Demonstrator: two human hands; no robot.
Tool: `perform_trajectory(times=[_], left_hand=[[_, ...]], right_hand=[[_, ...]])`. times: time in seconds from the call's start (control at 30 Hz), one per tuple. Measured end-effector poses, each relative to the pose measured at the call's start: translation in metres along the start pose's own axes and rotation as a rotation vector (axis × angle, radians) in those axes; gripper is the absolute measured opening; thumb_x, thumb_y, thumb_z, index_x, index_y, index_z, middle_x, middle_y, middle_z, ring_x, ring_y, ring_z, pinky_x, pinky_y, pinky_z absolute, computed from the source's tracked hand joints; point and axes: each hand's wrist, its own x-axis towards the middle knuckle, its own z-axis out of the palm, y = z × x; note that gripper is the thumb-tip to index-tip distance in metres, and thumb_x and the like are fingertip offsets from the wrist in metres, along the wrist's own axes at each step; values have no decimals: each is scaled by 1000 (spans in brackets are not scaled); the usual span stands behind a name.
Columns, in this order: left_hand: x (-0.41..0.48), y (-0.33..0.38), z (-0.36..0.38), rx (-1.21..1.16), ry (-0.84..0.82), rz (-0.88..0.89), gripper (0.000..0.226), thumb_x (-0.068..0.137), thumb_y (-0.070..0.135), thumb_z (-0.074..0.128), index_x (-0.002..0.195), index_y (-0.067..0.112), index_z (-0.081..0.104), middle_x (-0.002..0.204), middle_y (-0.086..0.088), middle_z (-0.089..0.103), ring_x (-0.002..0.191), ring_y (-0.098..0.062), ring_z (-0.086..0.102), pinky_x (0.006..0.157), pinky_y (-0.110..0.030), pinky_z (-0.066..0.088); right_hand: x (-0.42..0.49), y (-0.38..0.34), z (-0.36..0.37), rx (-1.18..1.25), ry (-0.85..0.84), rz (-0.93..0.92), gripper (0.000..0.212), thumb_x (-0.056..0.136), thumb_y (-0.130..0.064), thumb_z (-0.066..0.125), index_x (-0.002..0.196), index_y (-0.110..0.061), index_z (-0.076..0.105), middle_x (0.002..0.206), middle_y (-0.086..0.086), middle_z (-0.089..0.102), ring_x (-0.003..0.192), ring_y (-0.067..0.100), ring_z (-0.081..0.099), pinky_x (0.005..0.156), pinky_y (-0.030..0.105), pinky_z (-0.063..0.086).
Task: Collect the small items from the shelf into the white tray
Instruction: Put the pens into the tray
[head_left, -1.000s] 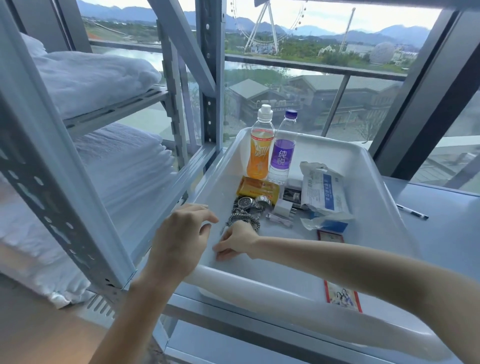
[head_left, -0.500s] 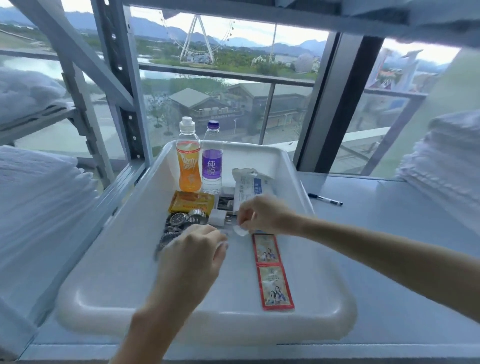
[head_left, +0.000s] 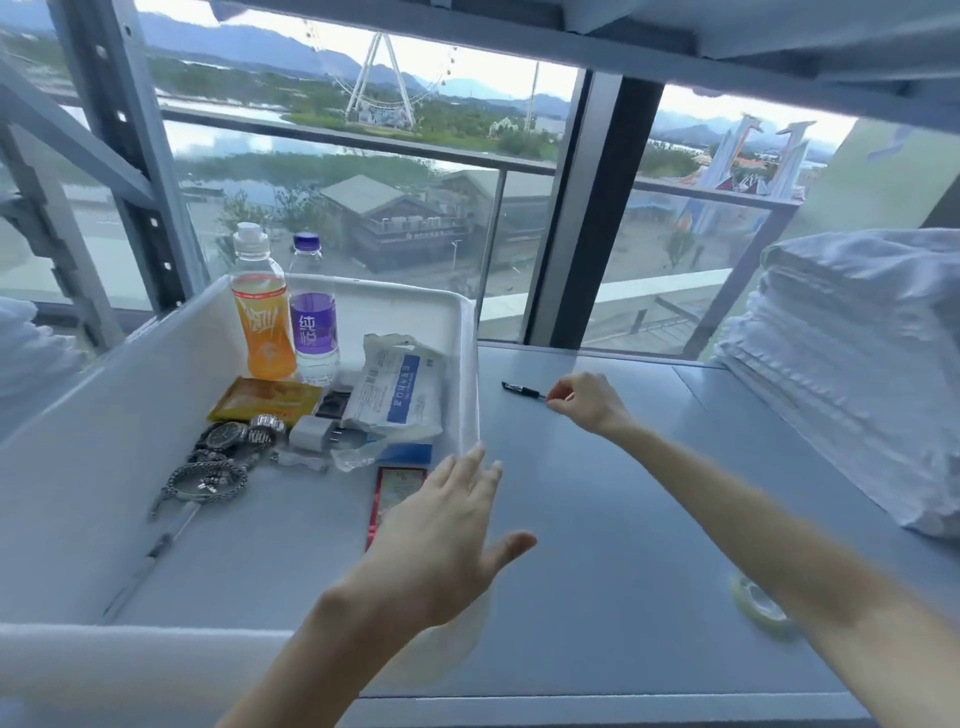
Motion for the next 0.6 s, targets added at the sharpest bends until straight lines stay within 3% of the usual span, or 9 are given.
perform_trajectory(times=[0.17, 0.4, 0.5, 0.6], left_hand=[[6, 6, 15, -90, 46, -64, 76, 90, 53, 43, 149, 28, 2, 151, 24, -21, 143, -2, -10, 118, -28, 13], [9, 2, 16, -184, 87, -37, 67, 89, 50, 47, 146, 37, 15, 144, 36, -17, 138, 10, -5, 112, -17, 8], [9, 4, 16, -201, 88, -48, 64, 89, 48, 48, 145, 39, 19, 146, 37, -13, 136, 12, -1, 112, -17, 11], [9, 5, 15, -210, 99, -60, 61, 89, 44, 51, 144, 38, 25, 148, 34, -7, 138, 9, 4, 114, -20, 16]], right_hand=[[40, 28, 19, -204, -166, -32, 31, 92, -19, 52, 120, -8, 58, 128, 12, 57, 118, 29, 52, 98, 36, 44], [75, 48, 36, -320, -299, -53, 56, 98, -29, 41, 145, -5, 21, 151, 11, 29, 138, 32, 28, 113, 42, 27], [79, 59, 45, -371, -344, -77, 46, 99, -26, 40, 139, -4, 34, 144, 14, 39, 132, 31, 37, 108, 41, 34], [78, 65, 52, -376, -218, -111, 33, 97, -21, 44, 125, -5, 48, 131, 14, 47, 121, 32, 45, 98, 41, 43]])
